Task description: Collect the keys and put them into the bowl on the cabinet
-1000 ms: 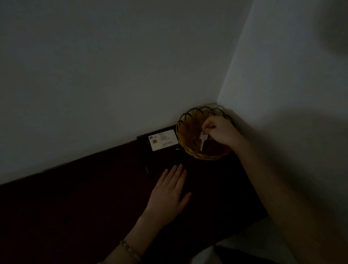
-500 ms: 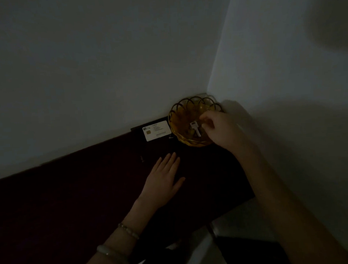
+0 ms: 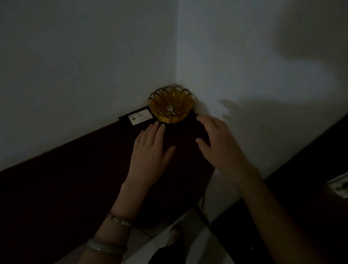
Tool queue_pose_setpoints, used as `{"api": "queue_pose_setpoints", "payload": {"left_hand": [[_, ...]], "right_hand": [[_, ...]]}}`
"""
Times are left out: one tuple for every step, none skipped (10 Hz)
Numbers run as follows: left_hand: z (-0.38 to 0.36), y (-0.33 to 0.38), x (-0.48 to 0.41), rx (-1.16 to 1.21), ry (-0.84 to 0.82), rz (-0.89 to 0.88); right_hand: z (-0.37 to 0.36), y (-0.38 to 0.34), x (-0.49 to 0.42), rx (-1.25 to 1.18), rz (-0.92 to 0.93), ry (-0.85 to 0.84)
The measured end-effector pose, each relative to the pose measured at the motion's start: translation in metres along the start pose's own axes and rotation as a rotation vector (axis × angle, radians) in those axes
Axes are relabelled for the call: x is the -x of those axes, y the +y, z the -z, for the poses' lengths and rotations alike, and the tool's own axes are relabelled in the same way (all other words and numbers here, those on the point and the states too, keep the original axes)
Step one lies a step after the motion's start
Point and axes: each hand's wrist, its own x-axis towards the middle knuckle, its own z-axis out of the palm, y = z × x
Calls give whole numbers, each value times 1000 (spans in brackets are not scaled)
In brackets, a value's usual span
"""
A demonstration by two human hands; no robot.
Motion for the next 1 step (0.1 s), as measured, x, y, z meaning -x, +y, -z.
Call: {"api": "queue_pose_setpoints", "payload": {"left_hand": [[23, 23, 29, 4, 50, -16]], "right_hand": [[11, -8, 41, 10, -16, 48]]}}
